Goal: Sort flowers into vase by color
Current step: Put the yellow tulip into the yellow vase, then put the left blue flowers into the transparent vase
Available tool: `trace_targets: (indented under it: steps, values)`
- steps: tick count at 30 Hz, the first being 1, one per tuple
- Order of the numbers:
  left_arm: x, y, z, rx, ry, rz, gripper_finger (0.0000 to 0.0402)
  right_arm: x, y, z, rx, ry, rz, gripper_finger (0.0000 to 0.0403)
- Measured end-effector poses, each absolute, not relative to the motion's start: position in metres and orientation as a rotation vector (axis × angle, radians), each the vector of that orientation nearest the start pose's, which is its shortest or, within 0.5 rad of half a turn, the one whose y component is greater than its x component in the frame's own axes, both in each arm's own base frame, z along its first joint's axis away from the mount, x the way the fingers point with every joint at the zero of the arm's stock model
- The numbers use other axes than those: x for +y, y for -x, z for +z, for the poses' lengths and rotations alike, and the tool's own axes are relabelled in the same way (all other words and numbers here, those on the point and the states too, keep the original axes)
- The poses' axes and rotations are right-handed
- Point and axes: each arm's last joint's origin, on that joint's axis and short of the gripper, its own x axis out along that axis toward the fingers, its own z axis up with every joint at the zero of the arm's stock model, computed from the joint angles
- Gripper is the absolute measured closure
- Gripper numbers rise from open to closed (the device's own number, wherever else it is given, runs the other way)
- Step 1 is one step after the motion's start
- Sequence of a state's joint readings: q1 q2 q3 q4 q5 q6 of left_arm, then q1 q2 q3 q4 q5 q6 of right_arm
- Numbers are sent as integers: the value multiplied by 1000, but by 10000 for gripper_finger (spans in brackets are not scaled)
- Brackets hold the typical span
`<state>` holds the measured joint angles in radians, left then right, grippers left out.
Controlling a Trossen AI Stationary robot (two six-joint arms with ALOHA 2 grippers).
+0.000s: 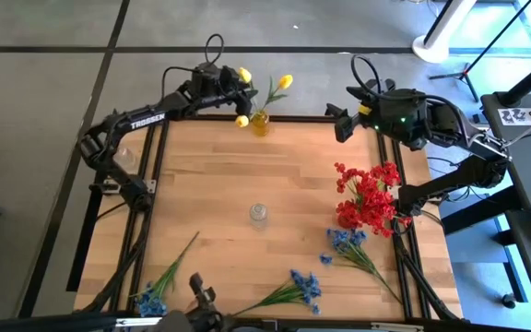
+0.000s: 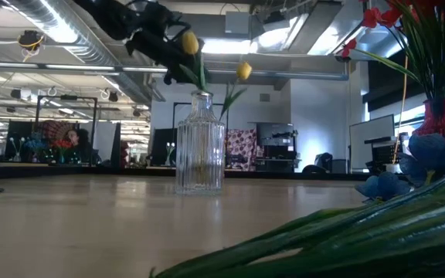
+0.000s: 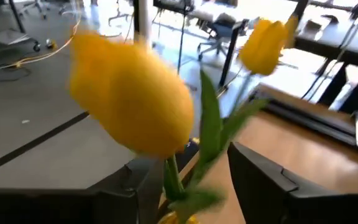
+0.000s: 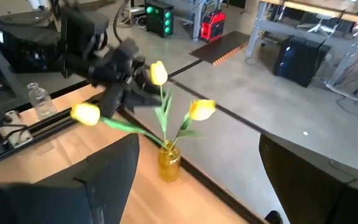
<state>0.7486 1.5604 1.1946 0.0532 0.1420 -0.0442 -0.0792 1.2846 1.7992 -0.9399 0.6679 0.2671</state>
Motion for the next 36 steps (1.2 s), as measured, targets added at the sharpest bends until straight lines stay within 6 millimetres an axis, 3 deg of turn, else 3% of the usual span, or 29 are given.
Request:
trace_targets:
  steps: [13, 23, 26, 31, 36]
  values:
    - [224, -250, 341, 152, 242, 578, 226, -32, -208, 484, 392, -201, -707, 72]
    - [236, -262, 307, 273, 361, 597, 226, -31, -207, 482, 426, -223, -672, 72]
    - [238, -261, 317, 253, 352, 603, 226, -31, -206, 480, 446, -217, -675, 72]
    - [242, -264, 351, 192, 307, 572, 226, -31, -205, 480, 442, -202, -688, 72]
    - [257, -263, 366, 168, 345, 576, 226, -32, -203, 482, 434, -177, -707, 72]
